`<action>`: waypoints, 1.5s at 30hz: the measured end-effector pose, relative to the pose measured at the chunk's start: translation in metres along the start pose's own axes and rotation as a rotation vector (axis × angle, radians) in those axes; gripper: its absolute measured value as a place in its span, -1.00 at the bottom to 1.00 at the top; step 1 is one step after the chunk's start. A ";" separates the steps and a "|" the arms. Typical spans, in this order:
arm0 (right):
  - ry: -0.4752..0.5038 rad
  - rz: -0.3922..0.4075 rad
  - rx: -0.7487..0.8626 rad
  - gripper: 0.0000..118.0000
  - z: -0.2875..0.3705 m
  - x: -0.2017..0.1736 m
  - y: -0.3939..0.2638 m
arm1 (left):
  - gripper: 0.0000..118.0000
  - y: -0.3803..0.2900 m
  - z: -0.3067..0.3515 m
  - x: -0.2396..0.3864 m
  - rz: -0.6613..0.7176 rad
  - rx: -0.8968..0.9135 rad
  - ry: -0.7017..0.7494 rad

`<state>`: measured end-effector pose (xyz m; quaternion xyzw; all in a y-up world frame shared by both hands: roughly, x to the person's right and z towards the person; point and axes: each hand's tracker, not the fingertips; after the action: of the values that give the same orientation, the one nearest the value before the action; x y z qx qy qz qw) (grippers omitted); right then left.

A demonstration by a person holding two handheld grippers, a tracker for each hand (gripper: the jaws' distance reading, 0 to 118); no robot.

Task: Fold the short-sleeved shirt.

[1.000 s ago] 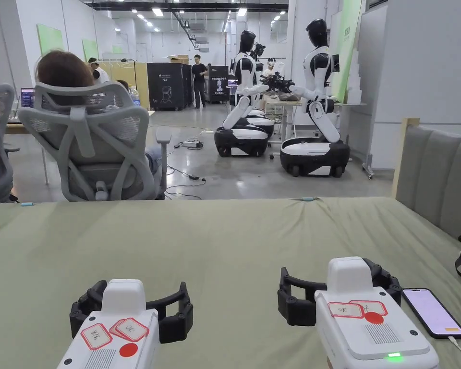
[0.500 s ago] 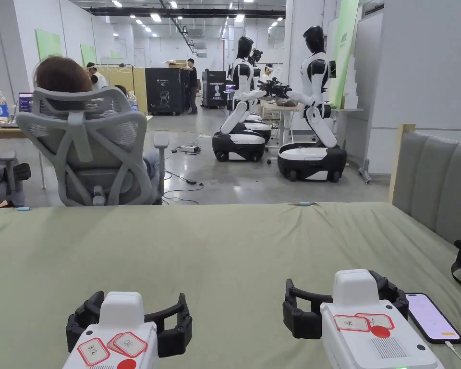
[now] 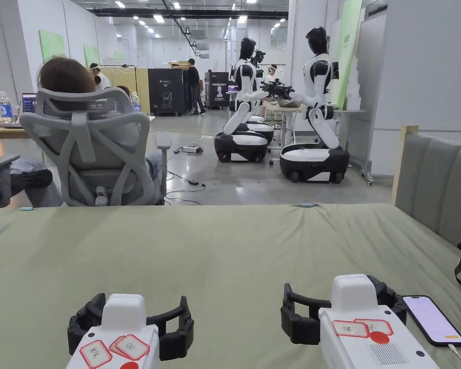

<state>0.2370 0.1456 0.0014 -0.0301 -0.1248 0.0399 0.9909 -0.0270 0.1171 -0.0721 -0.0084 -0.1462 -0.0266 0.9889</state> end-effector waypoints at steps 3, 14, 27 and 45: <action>-0.003 -0.002 0.001 1.00 0.001 0.001 -0.001 | 1.00 0.000 0.000 0.002 -0.009 0.000 -0.002; -0.011 -0.011 0.001 1.00 0.003 0.004 -0.001 | 1.00 0.002 0.005 0.008 -0.029 0.008 -0.008; -0.006 -0.004 -0.010 1.00 0.000 0.003 -0.005 | 1.00 -0.003 0.004 0.012 -0.040 -0.003 -0.006; -0.020 -0.019 -0.022 1.00 -0.003 0.005 -0.007 | 1.00 -0.003 0.003 0.010 -0.048 0.002 0.006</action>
<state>0.2428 0.1390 0.0000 -0.0397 -0.1353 0.0294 0.9896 -0.0186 0.1141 -0.0661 -0.0038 -0.1436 -0.0503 0.9883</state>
